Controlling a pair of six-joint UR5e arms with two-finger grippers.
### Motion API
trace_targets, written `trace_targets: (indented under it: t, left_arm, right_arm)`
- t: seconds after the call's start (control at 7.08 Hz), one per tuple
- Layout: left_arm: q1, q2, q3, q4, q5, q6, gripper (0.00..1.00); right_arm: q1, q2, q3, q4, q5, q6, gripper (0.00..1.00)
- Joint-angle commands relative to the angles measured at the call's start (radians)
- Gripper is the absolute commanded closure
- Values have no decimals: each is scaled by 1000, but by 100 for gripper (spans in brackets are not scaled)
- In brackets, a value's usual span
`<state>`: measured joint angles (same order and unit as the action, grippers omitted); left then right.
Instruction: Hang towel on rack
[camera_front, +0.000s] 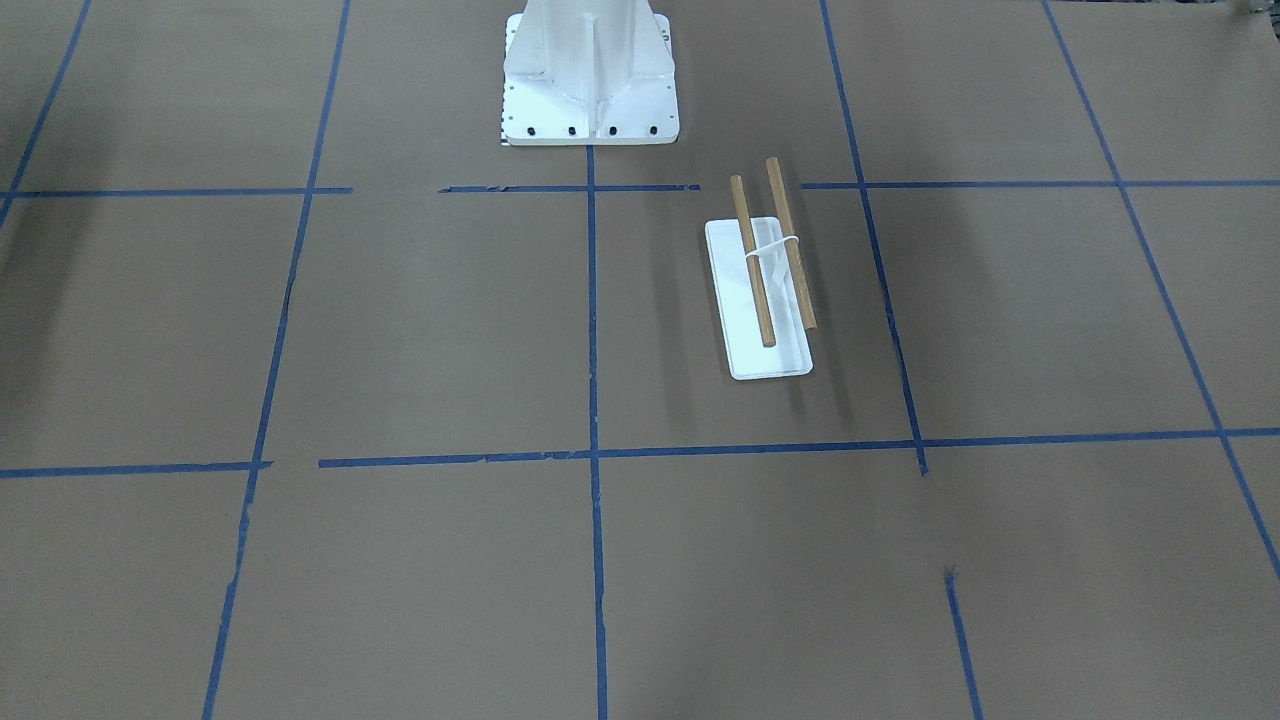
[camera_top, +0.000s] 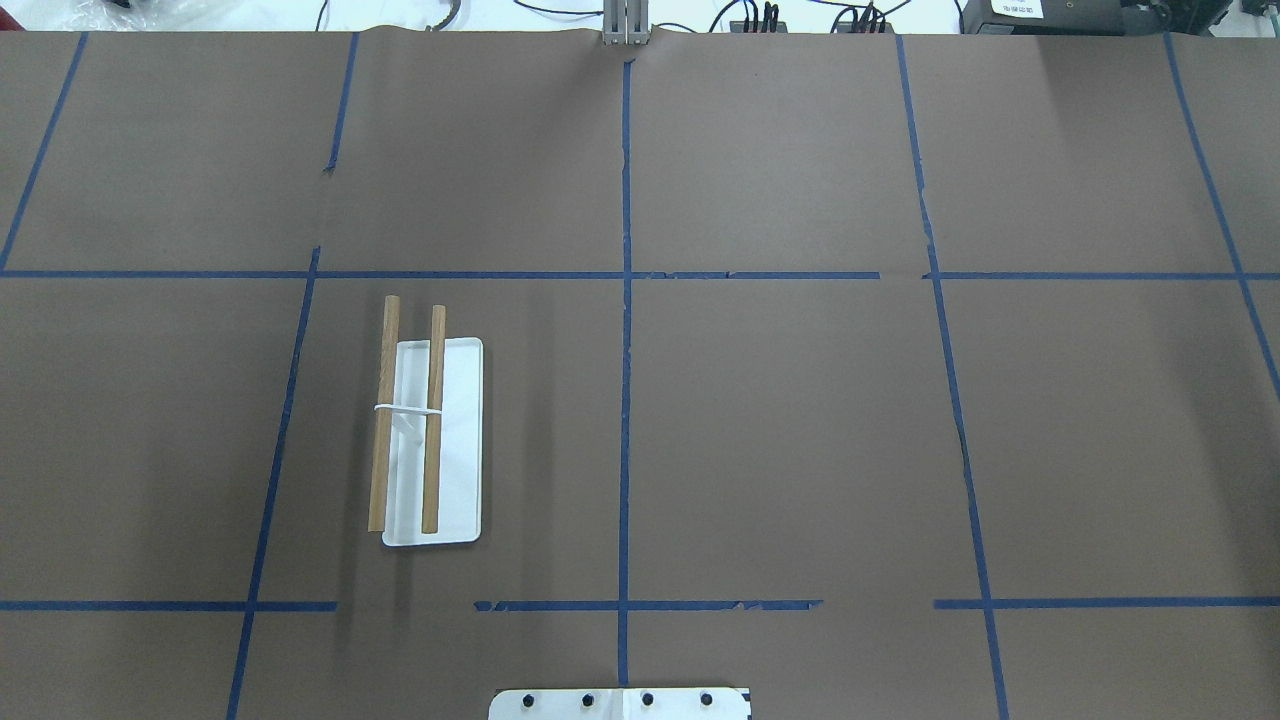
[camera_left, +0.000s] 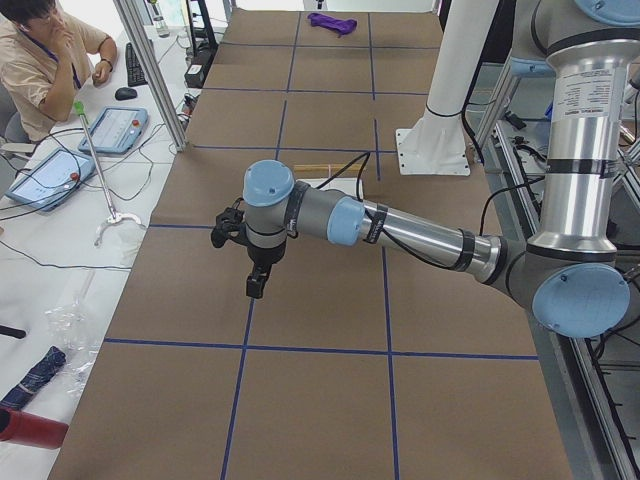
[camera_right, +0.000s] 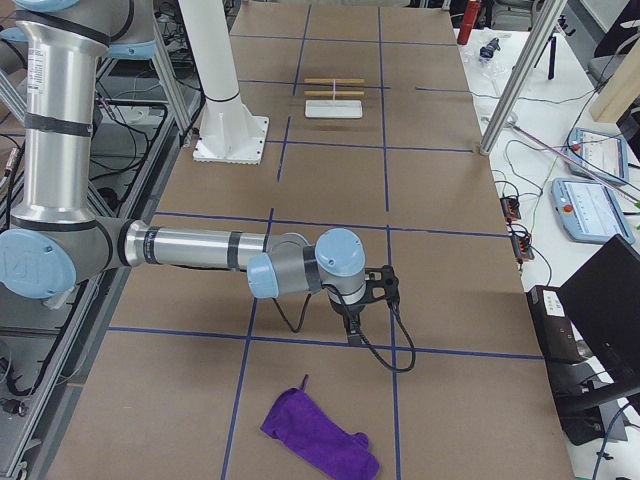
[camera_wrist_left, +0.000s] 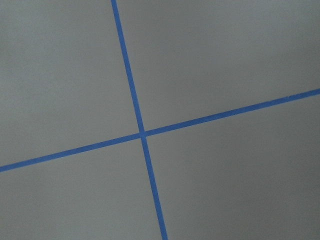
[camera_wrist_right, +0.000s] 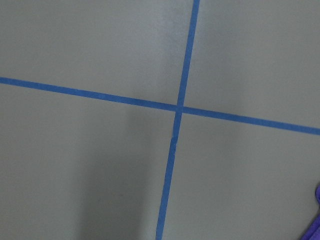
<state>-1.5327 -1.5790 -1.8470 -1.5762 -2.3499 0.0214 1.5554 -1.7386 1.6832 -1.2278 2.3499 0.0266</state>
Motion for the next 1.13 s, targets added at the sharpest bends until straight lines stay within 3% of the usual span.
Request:
trace_targets:
  t: [0.0,0.28,0.42,0.71,0.99]
  left_arm:
    - [-3,-13,24,-235,-17,-11,0]
    - [2,-6,78,-439,-15,-14,0]
    - [0,-4,77,-476,-15,-11,0]
    - [0,2,91,-510,-15,-3,0]
    - [-1,2,86,-512,-15,-3,0]
  right_arm:
    - [0,-80,-43,209,0,-28,1]
    - [0,-119,-152,304,-10,-135,1]
    - [0,-119,-257,361,-15,-198,1]
    - [0,-128,-475,581,-20,-191,0]
    - [2,-206,-494,698,-87,-194,1]
